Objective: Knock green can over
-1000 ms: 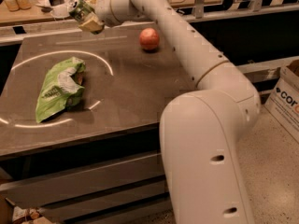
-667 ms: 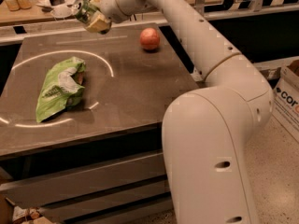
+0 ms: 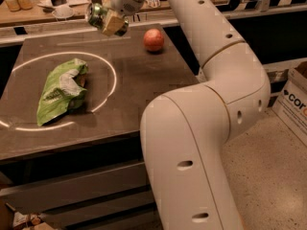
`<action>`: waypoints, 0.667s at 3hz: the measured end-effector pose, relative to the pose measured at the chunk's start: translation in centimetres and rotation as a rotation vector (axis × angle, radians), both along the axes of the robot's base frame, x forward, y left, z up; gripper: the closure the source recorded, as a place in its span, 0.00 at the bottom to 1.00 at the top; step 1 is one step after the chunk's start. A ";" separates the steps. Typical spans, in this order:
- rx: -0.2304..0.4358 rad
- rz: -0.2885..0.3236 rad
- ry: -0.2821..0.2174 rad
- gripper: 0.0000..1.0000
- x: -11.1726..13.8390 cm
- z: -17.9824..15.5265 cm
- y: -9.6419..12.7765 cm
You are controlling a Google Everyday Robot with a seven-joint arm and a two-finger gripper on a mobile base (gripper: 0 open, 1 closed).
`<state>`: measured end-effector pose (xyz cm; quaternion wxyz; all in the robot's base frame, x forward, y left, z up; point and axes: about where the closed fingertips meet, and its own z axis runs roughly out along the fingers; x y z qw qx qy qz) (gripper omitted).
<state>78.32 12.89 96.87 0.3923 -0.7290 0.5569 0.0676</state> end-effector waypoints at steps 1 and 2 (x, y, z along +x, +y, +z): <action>-0.153 0.058 0.077 1.00 -2.1 -2.3 -0.4; -0.274 0.131 0.186 1.00 -5.0 -4.9 -0.6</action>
Offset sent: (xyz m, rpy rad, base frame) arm -0.0686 -0.0277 -0.0497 -0.4624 0.3815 0.2511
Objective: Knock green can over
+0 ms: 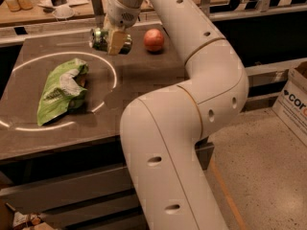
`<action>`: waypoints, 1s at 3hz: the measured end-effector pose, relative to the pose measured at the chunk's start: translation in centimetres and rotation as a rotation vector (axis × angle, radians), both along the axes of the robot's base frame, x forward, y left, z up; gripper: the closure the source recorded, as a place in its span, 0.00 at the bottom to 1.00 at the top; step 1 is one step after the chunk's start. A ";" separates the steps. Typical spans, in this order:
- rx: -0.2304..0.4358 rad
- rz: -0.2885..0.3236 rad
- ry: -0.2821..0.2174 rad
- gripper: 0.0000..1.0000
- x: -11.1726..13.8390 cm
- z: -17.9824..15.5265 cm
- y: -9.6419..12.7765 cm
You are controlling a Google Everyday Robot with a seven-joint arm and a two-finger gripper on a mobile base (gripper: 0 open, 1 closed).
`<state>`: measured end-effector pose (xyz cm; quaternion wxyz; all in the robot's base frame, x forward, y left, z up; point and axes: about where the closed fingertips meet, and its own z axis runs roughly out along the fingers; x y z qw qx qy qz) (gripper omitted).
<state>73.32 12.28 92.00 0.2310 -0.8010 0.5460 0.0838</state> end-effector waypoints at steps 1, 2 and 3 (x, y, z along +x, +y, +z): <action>-0.058 0.038 0.043 1.00 -0.9 -1.6 0.4; -0.089 0.044 0.080 0.73 -0.9 -3.7 0.7; -0.067 0.042 0.117 0.51 -1.2 -4.7 0.7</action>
Offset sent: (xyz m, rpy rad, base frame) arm -0.0283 -0.0123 -0.0435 -0.2021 0.1776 0.0864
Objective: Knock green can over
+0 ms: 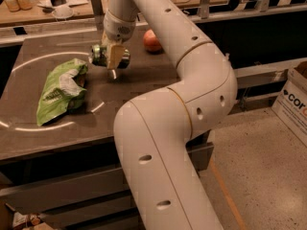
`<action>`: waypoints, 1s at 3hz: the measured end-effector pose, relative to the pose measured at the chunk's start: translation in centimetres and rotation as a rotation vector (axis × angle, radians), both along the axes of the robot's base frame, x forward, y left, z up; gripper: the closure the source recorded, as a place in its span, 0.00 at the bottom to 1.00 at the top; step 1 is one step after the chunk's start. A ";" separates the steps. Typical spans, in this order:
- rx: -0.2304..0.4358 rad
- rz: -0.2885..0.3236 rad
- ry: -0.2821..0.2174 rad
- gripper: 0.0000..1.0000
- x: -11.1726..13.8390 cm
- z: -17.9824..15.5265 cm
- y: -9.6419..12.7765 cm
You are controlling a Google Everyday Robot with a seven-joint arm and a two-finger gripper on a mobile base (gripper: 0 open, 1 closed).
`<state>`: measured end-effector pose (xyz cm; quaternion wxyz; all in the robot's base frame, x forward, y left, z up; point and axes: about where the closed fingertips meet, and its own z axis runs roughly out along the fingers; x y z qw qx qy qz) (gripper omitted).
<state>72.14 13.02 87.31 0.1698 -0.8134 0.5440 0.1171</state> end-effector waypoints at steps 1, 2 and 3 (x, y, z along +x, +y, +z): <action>0.006 -0.018 0.033 0.28 0.1 -1.2 -0.5; 0.001 -0.038 0.052 0.04 0.4 -2.0 -1.2; 0.000 -0.057 0.064 0.00 0.5 -2.4 -1.7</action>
Offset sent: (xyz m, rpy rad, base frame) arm -0.0032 -0.0410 -0.0161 -0.0705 0.1520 -0.0241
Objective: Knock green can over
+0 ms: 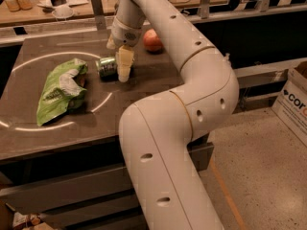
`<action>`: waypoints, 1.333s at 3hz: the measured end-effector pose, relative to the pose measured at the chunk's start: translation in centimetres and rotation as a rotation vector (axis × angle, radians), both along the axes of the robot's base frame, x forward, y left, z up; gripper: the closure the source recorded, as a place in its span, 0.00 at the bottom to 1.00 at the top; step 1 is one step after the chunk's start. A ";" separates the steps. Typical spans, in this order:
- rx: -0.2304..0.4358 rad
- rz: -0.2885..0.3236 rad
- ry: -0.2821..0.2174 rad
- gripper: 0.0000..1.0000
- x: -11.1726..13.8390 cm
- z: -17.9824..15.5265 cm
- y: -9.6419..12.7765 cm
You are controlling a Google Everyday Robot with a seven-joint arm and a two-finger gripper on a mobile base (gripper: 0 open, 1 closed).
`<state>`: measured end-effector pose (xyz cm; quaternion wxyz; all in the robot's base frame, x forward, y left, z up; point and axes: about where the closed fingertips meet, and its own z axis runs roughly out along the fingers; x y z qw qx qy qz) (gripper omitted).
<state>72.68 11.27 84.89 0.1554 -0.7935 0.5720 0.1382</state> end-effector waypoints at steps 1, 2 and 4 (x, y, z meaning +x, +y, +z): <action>0.091 -0.080 -0.002 0.00 0.8 1.3 -0.8; 0.383 -0.271 -0.079 0.00 3.2 8.5 -4.4; 0.630 -0.407 -0.155 0.00 4.8 13.1 -7.3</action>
Offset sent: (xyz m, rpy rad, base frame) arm 0.0602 -0.0801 0.1654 0.7595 -0.2970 -0.5231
